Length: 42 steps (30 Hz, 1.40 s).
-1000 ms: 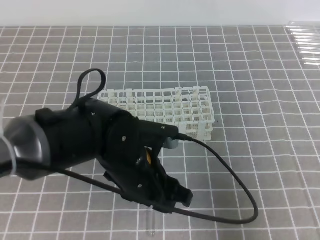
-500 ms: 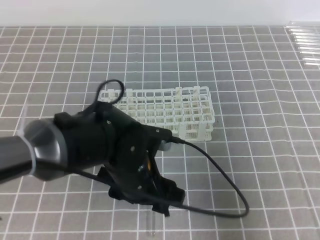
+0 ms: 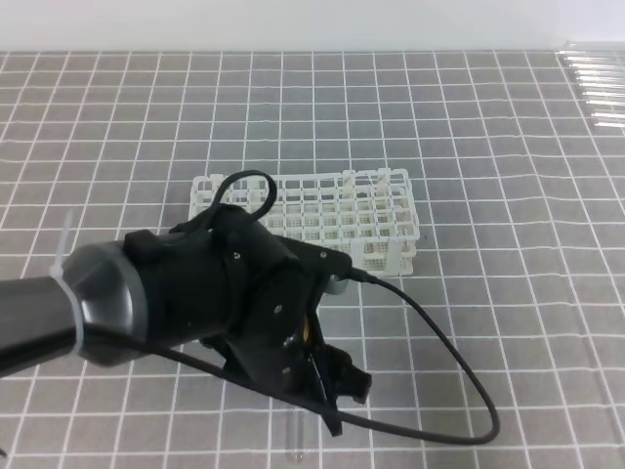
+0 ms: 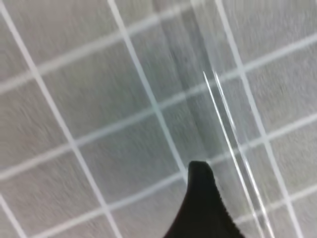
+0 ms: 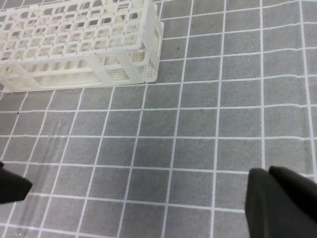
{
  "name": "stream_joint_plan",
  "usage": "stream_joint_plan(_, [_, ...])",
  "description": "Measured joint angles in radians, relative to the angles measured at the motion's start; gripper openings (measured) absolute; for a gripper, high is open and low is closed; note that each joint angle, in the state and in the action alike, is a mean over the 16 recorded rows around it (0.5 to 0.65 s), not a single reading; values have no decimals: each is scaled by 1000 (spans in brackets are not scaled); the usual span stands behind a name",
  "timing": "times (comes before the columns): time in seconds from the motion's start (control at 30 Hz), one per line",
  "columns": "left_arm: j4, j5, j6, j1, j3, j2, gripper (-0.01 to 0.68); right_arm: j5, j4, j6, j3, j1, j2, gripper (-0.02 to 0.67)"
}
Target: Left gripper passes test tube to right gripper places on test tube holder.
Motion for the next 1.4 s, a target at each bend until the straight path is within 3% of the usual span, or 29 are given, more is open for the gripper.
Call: stream_joint_plan(1.4, [21, 7, 34, 0, -9, 135, 17, 6, 9, 0, 0, 0, 0, -1])
